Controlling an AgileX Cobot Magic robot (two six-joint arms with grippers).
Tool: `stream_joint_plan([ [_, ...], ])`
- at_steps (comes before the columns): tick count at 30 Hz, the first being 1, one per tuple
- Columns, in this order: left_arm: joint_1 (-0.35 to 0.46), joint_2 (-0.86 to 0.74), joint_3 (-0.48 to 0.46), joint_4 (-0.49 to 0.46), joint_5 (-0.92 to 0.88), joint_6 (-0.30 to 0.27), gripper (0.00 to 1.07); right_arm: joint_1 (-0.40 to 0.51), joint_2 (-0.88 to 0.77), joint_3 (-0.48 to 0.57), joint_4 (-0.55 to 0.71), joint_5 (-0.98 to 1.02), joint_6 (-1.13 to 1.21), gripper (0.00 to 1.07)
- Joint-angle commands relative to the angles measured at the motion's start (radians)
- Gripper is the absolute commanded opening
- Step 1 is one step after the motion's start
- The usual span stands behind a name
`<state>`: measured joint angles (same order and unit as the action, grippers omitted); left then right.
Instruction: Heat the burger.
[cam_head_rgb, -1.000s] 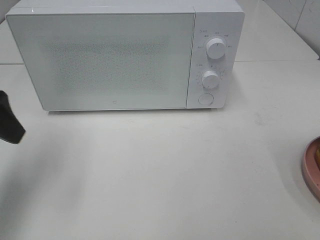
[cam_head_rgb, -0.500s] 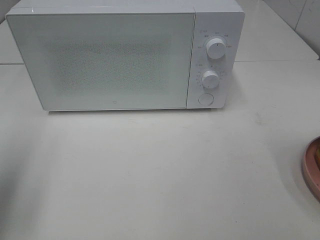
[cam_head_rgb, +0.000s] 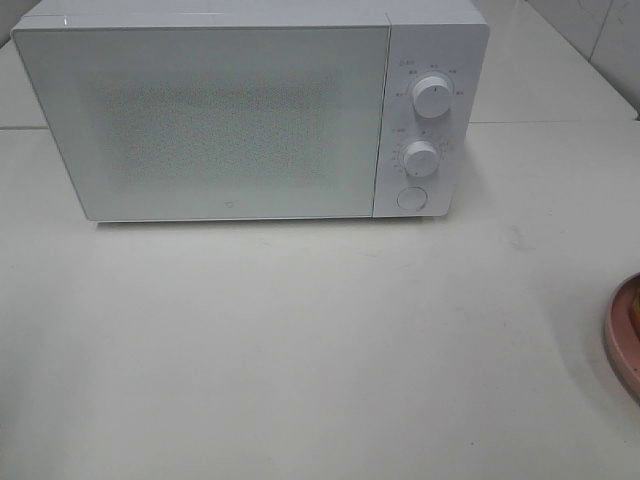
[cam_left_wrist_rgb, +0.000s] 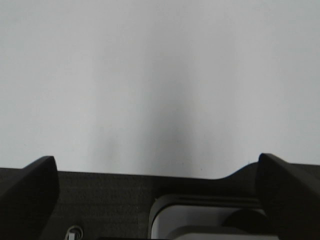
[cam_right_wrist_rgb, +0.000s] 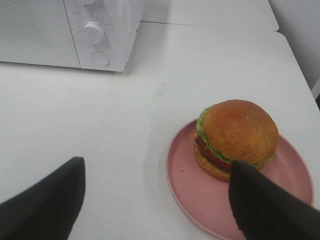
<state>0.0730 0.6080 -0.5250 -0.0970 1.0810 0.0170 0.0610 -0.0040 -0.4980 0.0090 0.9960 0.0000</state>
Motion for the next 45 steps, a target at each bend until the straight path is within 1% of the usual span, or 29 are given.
stream_joint_plan([
  [1, 0.001, -0.068, 0.006, 0.009, -0.006, -0.017, 1.00, -0.006, -0.026, 0.001, 0.001, -0.001, -0.006, 0.76],
  [2, 0.001, -0.100, 0.006, 0.009, -0.006, -0.017, 1.00, -0.006, -0.026, 0.001, 0.001, -0.001, -0.006, 0.76],
  [3, 0.001, -0.100, 0.006, 0.009, -0.006, -0.017, 1.00, -0.006, -0.026, 0.001, 0.001, -0.001, -0.006, 0.76],
  [5, 0.001, -0.212, 0.006, 0.009, -0.006, -0.017, 1.00, -0.006, -0.026, 0.001, 0.001, -0.001, -0.006, 0.76],
  [6, 0.001, -0.212, 0.006, 0.009, -0.006, -0.017, 1.00, -0.006, -0.026, 0.001, 0.001, -0.001, -0.006, 0.76],
  [8, -0.002, -0.272, 0.006, 0.006, -0.007, -0.017, 1.00, -0.006, -0.026, 0.001, 0.001, -0.001, -0.006, 0.76],
  [10, -0.002, -0.291, 0.006, 0.006, -0.007, -0.017, 1.00, -0.006, -0.026, 0.001, 0.001, -0.001, -0.006, 0.76],
  [11, -0.002, -0.331, 0.006, 0.006, -0.007, -0.017, 1.00, -0.006, -0.026, 0.001, 0.001, -0.001, -0.006, 0.76],
  [12, -0.002, -0.331, 0.006, 0.006, -0.007, -0.017, 1.00, -0.006, -0.026, 0.001, 0.001, -0.001, -0.006, 0.76],
  [16, -0.002, -0.425, 0.006, 0.006, -0.008, -0.017, 1.00, -0.006, -0.026, 0.001, 0.001, -0.001, -0.006, 0.76],
  [18, -0.002, -0.441, 0.006, 0.006, -0.008, -0.017, 1.00, -0.006, -0.026, 0.001, 0.001, -0.001, -0.006, 0.76],
  [19, -0.002, -0.482, 0.006, 0.003, -0.008, -0.017, 1.00, -0.006, -0.026, 0.001, 0.001, -0.001, -0.006, 0.76],
  [21, -0.002, -0.502, 0.006, 0.003, -0.008, -0.017, 1.00, -0.006, -0.026, 0.001, 0.001, -0.001, -0.006, 0.76],
  [22, -0.002, -0.544, 0.006, 0.003, -0.008, -0.017, 1.00, -0.006, -0.026, 0.001, 0.001, -0.001, -0.006, 0.76],
  [26, -0.002, -0.598, 0.006, 0.003, -0.008, -0.017, 1.00, -0.006, -0.026, 0.001, 0.001, -0.001, -0.006, 0.76],
  [27, -0.002, -0.640, 0.006, 0.003, -0.008, -0.017, 1.00, -0.006, -0.026, 0.001, 0.001, -0.001, -0.006, 0.76],
  [45, -0.002, -0.636, 0.006, -0.003, -0.009, -0.017, 1.00, -0.006, -0.024, 0.001, 0.001, -0.001, -0.006, 0.76],
])
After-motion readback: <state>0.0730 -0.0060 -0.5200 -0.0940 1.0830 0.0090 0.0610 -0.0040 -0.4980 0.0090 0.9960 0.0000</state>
